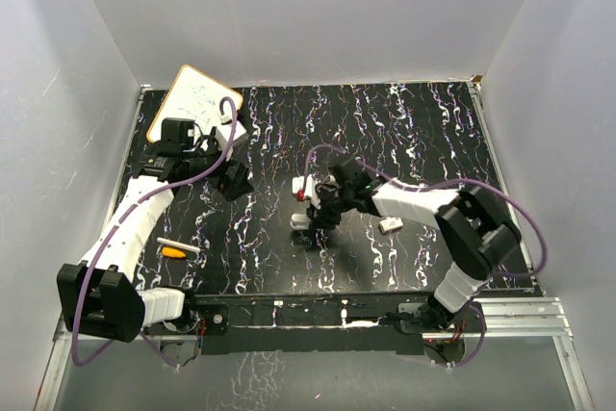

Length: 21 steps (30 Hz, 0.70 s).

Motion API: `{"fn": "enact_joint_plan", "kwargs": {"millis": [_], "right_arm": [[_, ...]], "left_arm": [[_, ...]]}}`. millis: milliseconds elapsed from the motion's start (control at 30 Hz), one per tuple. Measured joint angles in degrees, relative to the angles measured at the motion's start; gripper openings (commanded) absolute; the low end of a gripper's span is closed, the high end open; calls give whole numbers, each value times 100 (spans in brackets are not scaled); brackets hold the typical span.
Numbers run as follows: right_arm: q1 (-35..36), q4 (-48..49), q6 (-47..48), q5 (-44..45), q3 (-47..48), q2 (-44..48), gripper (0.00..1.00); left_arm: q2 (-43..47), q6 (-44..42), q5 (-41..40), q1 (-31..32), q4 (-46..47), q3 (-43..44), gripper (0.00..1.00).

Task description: Load the staples into the stapler

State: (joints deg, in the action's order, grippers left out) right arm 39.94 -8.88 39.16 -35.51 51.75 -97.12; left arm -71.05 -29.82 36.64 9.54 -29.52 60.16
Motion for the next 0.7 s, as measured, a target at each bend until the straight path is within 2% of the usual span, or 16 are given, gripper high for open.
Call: {"fn": "enact_joint_plan", "kwargs": {"millis": [200, 300, 533, 700], "right_arm": [[-870, -243, -719, -949, 367, 1353, 8], [-1272, -339, -1012, -1410, 835, 1766, 8], [-1414, -581, -1698, -2245, 1147, 2024, 8], [-1421, -763, -2024, -2531, 1147, 2022, 8]], "left_arm": [[0, 208, 1141, 105, 450, -4, 90], [-74, 372, 1576, 485, 627, 101, 87], [-468, 1202, 2240, 1244, 1259, 525, 82], [-492, 1602, 2459, 1373, 1587, 531, 71]]}}
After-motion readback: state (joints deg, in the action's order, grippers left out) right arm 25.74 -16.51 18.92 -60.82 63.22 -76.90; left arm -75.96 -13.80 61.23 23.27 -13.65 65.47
